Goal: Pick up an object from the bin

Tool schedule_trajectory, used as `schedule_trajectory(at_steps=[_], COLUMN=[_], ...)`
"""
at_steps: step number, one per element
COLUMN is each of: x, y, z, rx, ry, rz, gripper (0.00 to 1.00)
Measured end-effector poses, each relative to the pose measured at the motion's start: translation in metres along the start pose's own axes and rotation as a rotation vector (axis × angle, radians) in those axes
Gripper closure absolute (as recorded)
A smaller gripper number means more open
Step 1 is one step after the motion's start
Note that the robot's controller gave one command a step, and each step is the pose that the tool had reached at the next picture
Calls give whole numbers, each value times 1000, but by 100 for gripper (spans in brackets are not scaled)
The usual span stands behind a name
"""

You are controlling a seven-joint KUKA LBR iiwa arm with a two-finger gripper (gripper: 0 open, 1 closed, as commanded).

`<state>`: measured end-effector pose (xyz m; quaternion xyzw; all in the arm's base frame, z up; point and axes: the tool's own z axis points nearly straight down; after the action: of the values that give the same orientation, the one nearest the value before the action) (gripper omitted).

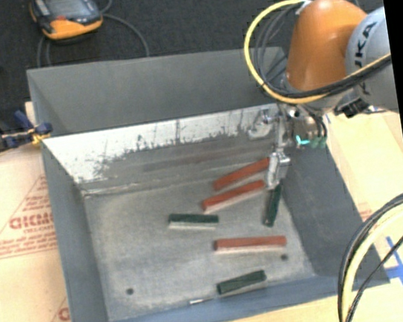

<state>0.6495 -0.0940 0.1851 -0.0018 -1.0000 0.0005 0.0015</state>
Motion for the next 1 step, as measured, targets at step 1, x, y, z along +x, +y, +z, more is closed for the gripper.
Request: schedule_trajectory(at_steps=[1], x=[-2], y=[0], z=[-5], rx=[1], ry=[-8], rz=[-1], gripper=[0])
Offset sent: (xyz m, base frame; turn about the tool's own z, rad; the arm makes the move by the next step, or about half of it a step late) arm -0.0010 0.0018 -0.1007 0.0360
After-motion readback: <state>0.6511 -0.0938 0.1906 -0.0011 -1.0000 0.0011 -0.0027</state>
